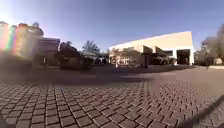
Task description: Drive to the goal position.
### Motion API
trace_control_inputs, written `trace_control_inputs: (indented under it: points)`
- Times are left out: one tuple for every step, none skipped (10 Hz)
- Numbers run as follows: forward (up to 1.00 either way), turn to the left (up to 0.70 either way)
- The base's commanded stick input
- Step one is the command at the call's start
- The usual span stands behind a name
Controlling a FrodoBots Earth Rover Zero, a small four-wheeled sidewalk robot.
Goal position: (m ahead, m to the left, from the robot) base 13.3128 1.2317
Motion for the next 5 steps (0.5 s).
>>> trace_control_inputs:
  points:
    - [0.85, 0.00]
    - [0.85, 0.00]
    - [0.85, 0.00]
    - [0.85, 0.00]
    - [0.85, 0.00]
